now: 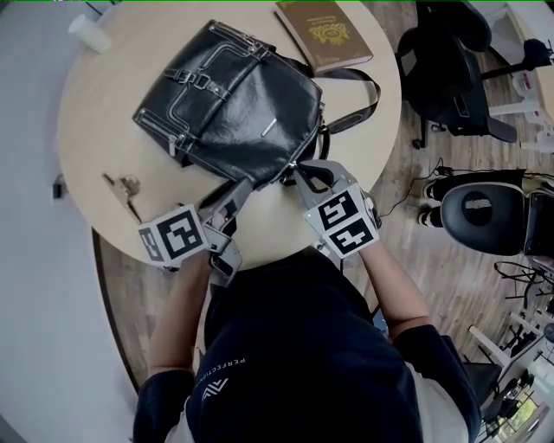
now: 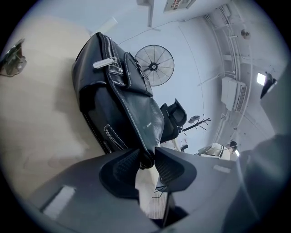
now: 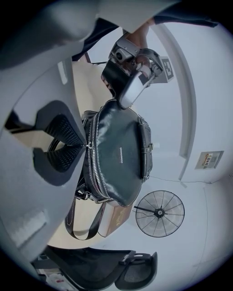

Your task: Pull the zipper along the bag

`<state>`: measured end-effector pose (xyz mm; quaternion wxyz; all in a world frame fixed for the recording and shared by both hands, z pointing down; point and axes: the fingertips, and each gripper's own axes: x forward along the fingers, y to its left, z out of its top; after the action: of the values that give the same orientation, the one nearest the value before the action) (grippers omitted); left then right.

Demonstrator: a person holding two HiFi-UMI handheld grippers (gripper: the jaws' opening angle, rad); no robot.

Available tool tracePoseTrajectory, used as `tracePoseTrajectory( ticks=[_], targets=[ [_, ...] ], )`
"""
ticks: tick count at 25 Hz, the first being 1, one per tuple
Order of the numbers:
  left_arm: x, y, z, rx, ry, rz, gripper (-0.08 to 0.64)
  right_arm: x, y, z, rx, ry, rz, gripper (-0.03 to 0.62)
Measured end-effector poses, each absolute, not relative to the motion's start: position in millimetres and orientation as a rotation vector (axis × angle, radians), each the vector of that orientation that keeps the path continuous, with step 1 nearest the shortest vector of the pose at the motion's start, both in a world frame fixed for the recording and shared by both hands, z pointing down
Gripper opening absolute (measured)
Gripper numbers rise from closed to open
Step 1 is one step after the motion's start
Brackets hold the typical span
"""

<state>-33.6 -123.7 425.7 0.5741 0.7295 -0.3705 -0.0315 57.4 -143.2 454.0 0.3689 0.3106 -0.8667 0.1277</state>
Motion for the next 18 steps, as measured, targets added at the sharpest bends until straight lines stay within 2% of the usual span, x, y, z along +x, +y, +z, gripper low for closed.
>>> tracePoseTrajectory(
  ticks=[4, 9, 18],
  targets=[
    [-33, -124, 425, 1.713, -0.923, -0.066, 0.112, 56, -140, 453, 0.796, -2.223, 0.304, 0.015],
    [-35, -120, 421, 1.733, -0.935, -0.089, 0.069, 60, -144, 449, 0.806, -2.207, 0.272, 0.015],
    [-38, -119, 419, 1.737, -0.936, -0.073, 0.058, 55, -153, 450, 0.777, -2.180, 0.215, 0.015]
  ],
)
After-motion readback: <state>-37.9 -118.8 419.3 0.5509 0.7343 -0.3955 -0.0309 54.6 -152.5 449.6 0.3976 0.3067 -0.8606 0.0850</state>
